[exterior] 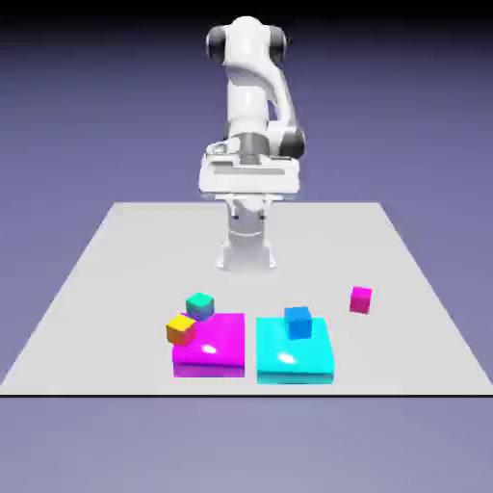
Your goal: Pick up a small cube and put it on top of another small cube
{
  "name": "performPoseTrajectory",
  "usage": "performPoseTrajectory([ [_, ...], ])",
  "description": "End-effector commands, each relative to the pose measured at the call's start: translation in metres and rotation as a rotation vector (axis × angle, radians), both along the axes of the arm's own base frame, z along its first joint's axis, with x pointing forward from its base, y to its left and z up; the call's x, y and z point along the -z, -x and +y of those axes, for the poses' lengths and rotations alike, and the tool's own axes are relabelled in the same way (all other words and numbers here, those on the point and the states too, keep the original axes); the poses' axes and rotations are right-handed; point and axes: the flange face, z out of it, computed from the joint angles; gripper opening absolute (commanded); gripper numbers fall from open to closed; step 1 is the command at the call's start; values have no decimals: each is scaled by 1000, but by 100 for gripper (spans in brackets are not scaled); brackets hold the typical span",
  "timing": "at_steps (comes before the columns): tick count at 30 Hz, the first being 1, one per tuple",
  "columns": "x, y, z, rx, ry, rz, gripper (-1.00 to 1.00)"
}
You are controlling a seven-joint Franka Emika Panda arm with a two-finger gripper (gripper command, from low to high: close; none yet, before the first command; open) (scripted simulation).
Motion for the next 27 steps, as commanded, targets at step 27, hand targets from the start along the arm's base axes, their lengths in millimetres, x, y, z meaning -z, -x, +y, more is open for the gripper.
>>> performPoseTrajectory([
  [27, 306, 112, 277, 310, -202, 1315, 0],
])
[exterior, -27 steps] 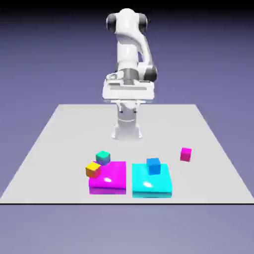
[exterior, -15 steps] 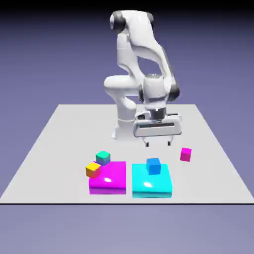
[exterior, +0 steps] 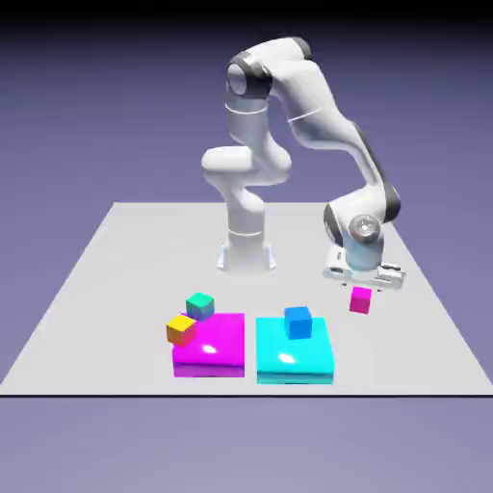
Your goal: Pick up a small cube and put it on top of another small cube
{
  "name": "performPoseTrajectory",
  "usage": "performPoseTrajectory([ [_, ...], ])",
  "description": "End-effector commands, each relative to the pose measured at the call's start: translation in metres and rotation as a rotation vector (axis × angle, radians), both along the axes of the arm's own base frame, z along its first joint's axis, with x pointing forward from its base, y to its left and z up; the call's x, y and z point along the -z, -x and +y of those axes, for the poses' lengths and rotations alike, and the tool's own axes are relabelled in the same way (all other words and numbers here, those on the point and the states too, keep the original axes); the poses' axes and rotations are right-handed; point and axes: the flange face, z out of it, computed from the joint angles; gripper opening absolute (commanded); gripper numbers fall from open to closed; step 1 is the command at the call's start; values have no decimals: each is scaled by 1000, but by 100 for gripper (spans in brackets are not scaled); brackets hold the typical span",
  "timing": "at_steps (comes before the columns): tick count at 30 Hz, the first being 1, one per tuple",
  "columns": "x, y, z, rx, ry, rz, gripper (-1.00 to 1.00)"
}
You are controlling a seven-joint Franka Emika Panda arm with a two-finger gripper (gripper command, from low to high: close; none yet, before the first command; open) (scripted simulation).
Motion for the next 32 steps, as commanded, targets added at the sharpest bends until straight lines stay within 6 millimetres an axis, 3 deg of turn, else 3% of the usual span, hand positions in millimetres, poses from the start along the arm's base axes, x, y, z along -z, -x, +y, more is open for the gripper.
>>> performPoseTrajectory([
  [1, 11, 5, 1, 0, 1, 0, 0],
  [3, 28, 13, 3, -1, 3, 0, 0],
  [4, 28, 13, 3, -1, 3, 0, -100],
  [5, 28, 13, 3, -1, 3, 0, -100],
  [10, -29, -11, -5, 0, 2, 0, -100],
  [12, -34, -13, -6, -1, 3, 0, -100],
  [17, -87, -122, -101, 268, 8, 4, -100],
  [20, -126, -168, -177, 426, 6, 3, -100],
  [22, -155, -188, -232, 530, 3, 1, -100],
  [24, -157, -189, -236, 536, 3, 0, -100],
  [28, -98, -172, -215, 536, 3, 0, -100],
  [29, -96, -171, -215, 536, 3, 0, -100],
  [30, -96, -171, -215, 536, 3, 0, 100],
  [31, -96, -171, -215, 536, 3, 0, 100],
  [32, -110, -176, -220, 537, 2, 1, 100],
])
